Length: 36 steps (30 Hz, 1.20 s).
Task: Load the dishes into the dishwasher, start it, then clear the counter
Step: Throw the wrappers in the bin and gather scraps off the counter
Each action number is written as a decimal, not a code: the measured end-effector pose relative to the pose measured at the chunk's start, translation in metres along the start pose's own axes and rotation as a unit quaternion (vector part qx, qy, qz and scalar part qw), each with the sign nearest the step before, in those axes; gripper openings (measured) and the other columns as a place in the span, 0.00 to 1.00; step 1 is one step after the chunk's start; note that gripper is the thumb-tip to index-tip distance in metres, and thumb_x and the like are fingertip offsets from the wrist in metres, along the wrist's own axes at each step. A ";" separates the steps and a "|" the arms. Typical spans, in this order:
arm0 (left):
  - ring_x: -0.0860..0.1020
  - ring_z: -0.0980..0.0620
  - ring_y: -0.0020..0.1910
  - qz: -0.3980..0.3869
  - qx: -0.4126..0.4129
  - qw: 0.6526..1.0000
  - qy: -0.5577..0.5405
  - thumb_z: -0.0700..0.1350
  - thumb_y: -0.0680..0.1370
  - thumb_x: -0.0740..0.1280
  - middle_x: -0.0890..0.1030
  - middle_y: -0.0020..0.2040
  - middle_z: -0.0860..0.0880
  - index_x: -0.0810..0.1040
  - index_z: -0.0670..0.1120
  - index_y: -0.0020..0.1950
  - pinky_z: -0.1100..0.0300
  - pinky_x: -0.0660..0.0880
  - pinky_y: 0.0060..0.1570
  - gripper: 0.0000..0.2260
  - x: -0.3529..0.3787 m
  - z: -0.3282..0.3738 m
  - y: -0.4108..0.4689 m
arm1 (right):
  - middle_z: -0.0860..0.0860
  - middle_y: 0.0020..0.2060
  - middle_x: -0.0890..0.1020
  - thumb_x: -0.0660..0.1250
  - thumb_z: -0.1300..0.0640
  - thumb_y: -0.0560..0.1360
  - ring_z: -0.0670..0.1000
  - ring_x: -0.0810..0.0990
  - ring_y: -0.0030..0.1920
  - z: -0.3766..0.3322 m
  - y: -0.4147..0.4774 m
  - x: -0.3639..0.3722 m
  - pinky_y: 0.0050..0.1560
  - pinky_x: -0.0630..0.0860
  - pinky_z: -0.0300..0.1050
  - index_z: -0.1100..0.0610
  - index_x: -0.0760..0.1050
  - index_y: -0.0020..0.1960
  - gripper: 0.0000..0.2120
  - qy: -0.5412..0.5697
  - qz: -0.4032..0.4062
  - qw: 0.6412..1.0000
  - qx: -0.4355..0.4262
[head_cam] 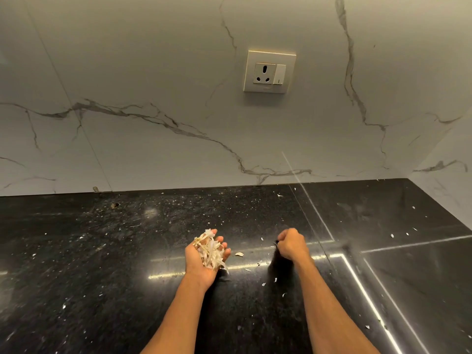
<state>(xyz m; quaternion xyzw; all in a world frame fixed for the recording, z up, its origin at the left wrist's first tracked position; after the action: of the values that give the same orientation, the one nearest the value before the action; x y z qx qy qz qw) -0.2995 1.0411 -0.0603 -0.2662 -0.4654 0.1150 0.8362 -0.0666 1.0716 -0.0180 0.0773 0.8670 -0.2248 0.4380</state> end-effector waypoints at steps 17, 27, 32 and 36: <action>0.77 0.44 0.35 0.009 0.002 1.000 0.004 0.42 0.77 0.55 0.79 0.41 0.42 0.79 0.40 0.54 0.55 0.79 0.33 0.14 -0.011 0.004 0.003 | 0.63 0.46 0.83 0.79 0.69 0.64 0.59 0.85 0.41 0.013 -0.023 0.020 0.42 0.83 0.57 0.62 0.68 0.56 0.27 -0.091 -0.272 0.954 0.085; 0.76 0.44 0.36 0.006 0.015 1.000 -0.007 0.42 0.78 0.55 0.79 0.41 0.42 0.79 0.41 0.51 0.55 0.78 0.33 0.14 -0.011 0.013 -0.001 | 0.60 0.43 0.83 0.77 0.72 0.63 0.58 0.86 0.37 -0.041 -0.027 0.066 0.41 0.84 0.55 0.58 0.74 0.46 0.19 0.012 -0.203 0.978 -0.055; 0.75 0.44 0.36 0.022 0.026 0.999 -0.003 0.42 0.78 0.56 0.78 0.41 0.41 0.78 0.40 0.55 0.54 0.78 0.33 0.13 -0.022 0.025 -0.004 | 0.57 0.38 0.85 0.77 0.69 0.65 0.54 0.86 0.39 -0.067 -0.019 0.083 0.43 0.84 0.52 0.59 0.79 0.45 0.12 0.075 -0.169 0.975 -0.120; 0.75 0.44 0.35 0.029 0.041 0.999 -0.006 0.42 0.78 0.57 0.78 0.40 0.41 0.77 0.39 0.56 0.54 0.78 0.32 0.13 -0.027 0.036 -0.009 | 0.55 0.48 0.85 0.69 0.66 0.74 0.51 0.83 0.51 -0.089 -0.008 0.085 0.55 0.79 0.45 0.57 0.82 0.54 0.11 0.084 -0.076 0.977 -0.178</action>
<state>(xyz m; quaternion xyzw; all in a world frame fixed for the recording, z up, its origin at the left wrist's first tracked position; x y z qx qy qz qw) -0.3451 1.0341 -0.0589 -0.2446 -0.4574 0.1595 0.8399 -0.1854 1.0997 -0.0371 -0.0500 0.9301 -0.0920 0.3522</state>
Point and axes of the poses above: each hand's wrist, its own y-axis towards the middle knuckle, its own x-axis out of the palm, z = x × y, the point moved 5 cm from there along y, towards the middle knuckle
